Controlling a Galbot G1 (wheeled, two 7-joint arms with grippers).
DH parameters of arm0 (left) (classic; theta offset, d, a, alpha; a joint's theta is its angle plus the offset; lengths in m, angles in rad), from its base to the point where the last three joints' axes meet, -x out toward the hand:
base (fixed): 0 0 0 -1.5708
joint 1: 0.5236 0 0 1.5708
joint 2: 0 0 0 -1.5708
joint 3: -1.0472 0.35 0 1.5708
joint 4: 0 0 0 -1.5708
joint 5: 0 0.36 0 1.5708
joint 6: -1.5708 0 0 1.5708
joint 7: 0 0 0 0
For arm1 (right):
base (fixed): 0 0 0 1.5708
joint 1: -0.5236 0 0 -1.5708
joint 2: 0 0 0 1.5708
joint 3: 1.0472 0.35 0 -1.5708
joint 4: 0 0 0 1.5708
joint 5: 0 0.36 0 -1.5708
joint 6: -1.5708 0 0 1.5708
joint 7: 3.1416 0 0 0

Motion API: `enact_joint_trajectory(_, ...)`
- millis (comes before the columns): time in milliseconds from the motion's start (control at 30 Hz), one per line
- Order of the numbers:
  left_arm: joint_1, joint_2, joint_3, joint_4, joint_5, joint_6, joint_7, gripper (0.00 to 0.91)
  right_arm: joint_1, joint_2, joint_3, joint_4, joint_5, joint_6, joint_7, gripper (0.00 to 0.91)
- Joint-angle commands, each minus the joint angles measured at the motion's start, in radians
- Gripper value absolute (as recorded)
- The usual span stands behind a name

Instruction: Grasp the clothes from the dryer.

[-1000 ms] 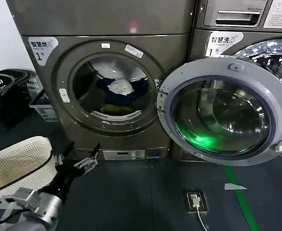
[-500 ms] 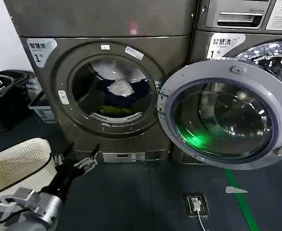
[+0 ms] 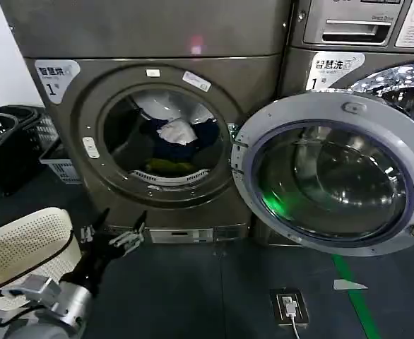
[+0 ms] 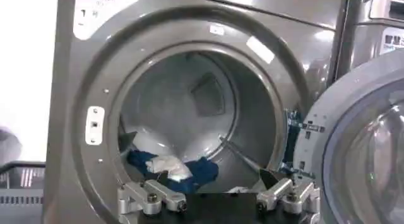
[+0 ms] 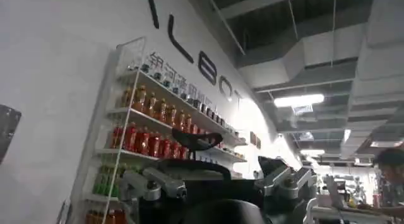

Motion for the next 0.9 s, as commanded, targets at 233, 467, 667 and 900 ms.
enact_joint_trajectory(233,0.002,0.005,-0.02,-0.007,-0.008,0.0,0.001,0.907,-0.002,-0.004,0.004,0.0,0.003,0.0,-0.002,0.907)
enact_joint_trajectory(467,-0.002,0.014,-0.029,-0.007,-0.018,0.003,0.001,0.907,-0.002,-0.005,0.004,0.001,0.004,-0.001,-0.004,0.907)
enact_joint_trajectory(667,0.004,0.015,-0.029,-0.01,-0.019,0.003,0.0,0.907,0.0,-0.009,0.001,0.001,0.004,-0.002,-0.004,0.907)
enact_joint_trajectory(900,0.004,0.013,-0.031,-0.01,-0.019,0.003,0.001,0.907,0.003,-0.01,-0.001,0.0,0.004,-0.001,-0.005,0.907)
